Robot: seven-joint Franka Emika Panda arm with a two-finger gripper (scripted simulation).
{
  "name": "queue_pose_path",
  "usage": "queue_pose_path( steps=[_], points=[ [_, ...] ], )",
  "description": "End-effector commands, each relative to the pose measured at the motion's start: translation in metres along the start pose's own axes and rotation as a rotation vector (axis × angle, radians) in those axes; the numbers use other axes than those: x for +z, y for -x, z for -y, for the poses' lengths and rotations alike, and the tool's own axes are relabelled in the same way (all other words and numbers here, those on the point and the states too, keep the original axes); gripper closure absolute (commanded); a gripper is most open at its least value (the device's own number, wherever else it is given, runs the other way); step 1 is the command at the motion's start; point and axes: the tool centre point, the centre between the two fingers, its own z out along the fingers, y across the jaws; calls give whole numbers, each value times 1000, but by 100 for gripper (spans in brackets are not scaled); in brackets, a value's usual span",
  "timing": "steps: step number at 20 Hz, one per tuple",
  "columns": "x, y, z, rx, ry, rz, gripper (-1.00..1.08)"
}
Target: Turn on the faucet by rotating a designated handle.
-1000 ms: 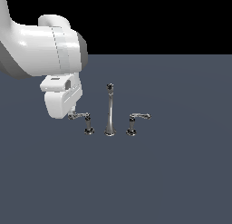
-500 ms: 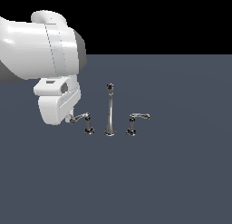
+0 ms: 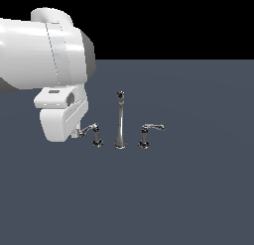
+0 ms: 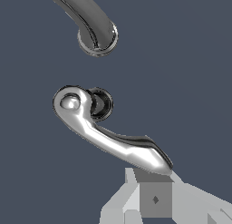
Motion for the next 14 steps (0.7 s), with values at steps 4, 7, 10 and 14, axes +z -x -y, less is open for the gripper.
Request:
queue_pose_path(
  steps=[4, 7, 10, 14],
  points=[
    [0, -29, -9, 28, 2, -7, 108],
    [-1, -40, -15, 36, 3, -8, 108],
    [0, -21, -19, -1, 2, 1, 108],
    [-1, -47, -12, 15, 2, -3, 108]
  ],
)
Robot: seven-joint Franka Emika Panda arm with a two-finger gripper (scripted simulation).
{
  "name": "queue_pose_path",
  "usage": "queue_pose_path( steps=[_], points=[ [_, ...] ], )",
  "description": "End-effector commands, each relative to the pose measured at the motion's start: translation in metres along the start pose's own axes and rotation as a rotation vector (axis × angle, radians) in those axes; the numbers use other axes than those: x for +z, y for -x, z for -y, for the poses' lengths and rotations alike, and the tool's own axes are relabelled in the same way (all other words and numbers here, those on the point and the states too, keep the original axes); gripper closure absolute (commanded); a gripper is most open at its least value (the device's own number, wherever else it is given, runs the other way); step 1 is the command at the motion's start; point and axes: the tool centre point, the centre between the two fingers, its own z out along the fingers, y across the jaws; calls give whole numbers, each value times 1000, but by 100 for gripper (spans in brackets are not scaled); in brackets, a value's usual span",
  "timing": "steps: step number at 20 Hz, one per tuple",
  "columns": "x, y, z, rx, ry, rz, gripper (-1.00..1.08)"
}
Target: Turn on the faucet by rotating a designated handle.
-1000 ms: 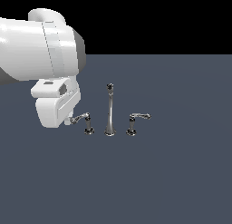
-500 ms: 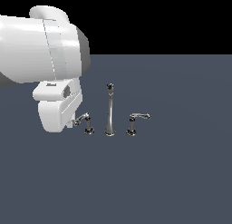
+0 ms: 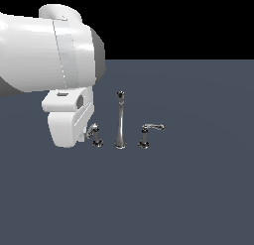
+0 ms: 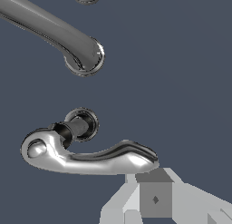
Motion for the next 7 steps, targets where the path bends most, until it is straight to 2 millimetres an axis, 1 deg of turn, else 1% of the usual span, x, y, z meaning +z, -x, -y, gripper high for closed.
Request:
queue_pose_path(
  steps=[1, 6, 7],
  points=[
    [0, -28, 7, 34, 0, -7, 108],
    [-1, -62, 15, 54, 1, -11, 108],
    [-1, -62, 15, 54, 1, -11, 108]
  ],
)
